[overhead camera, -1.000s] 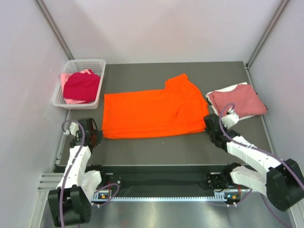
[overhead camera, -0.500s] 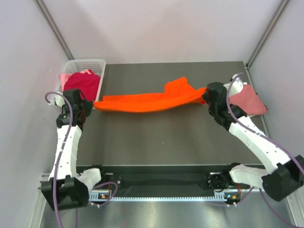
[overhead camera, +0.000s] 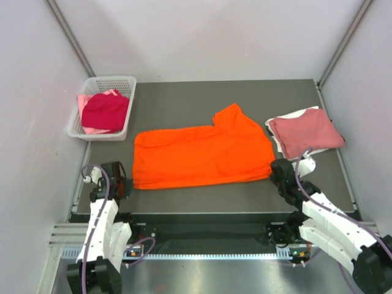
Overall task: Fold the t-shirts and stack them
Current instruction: Fold the tshirt
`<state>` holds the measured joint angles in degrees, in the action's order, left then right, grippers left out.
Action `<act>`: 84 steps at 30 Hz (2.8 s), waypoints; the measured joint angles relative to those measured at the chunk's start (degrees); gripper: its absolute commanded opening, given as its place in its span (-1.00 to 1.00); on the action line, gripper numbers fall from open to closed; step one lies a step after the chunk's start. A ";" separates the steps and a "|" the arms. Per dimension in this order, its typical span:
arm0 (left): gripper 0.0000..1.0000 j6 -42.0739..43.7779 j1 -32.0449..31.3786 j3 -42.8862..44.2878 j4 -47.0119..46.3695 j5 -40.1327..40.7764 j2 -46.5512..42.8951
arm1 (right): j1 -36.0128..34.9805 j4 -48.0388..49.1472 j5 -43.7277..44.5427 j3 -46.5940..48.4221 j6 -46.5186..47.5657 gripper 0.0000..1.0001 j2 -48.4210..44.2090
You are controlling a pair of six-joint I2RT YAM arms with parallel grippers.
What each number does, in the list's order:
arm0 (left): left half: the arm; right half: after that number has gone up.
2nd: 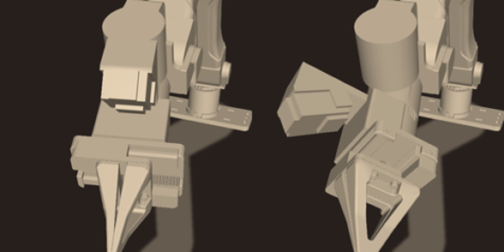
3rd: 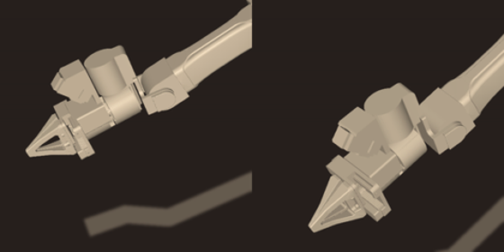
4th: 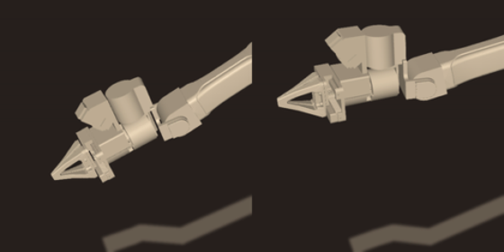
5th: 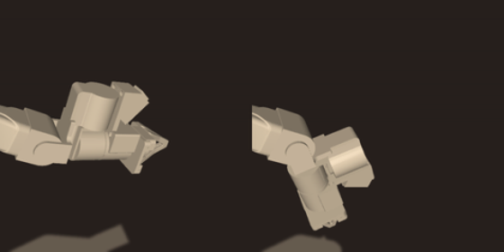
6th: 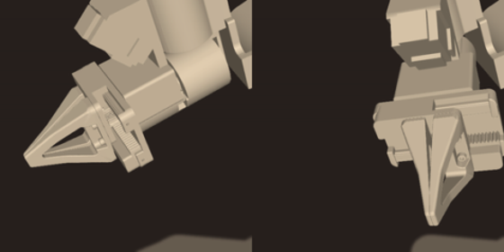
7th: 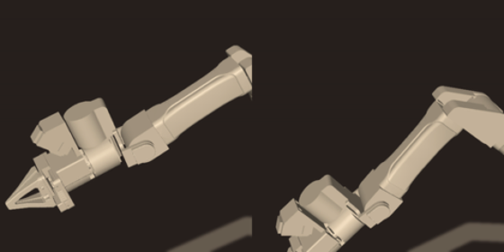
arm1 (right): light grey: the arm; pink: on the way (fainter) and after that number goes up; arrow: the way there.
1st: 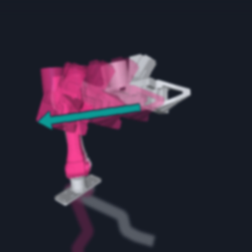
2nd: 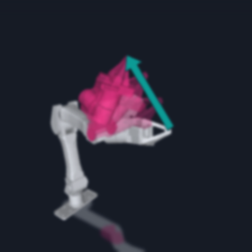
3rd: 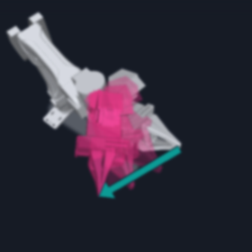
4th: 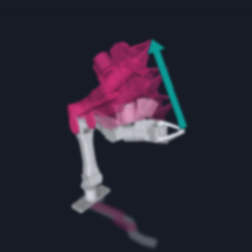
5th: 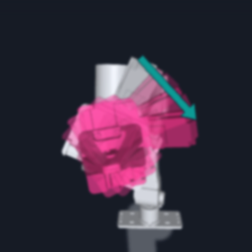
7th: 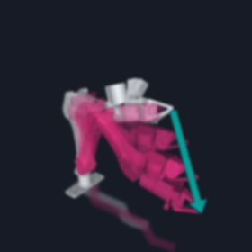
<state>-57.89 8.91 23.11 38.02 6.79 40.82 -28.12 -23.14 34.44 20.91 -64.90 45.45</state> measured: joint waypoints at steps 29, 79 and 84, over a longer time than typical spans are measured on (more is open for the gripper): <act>-0.38 -2.21 0.04 -0.61 3.61 0.68 -7.10 | -0.42 -3.69 -1.22 -4.42 -4.94 -0.09 -8.24; 0.77 23.15 -4.74 39.06 -21.44 -10.78 50.25 | 15.56 -8.59 -38.77 111.95 48.02 0.04 100.72; 0.75 23.15 -4.83 39.06 -23.45 -10.40 52.19 | 16.04 -9.75 -41.62 113.50 48.39 -0.02 102.42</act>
<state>-34.74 4.08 62.17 14.57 -3.62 93.01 -12.08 -32.88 -7.18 134.41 -16.51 147.87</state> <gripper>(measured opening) 0.883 0.494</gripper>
